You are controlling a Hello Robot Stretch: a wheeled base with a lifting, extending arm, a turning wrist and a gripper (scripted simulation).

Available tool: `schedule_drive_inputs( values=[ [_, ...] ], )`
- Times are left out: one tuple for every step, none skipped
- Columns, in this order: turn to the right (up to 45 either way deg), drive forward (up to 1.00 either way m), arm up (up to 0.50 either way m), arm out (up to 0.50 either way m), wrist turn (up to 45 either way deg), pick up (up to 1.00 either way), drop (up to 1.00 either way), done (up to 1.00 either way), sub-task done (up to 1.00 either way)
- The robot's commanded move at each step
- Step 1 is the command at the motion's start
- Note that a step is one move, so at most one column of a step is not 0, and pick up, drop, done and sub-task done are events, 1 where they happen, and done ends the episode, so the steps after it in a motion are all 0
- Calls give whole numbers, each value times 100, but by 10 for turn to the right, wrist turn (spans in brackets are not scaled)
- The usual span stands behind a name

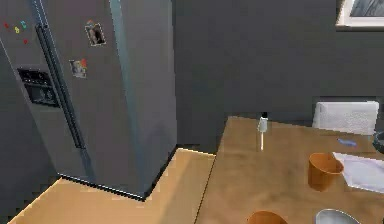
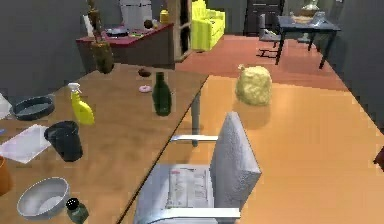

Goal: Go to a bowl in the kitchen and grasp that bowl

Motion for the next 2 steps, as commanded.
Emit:
schedule_drive_inputs(
  values=[
    [-360, 0, 0, 0, 0, 0, 0, 0, 0],
    [0, 0, 50, 0, 0, 0, 0, 0, 0]
  ],
)
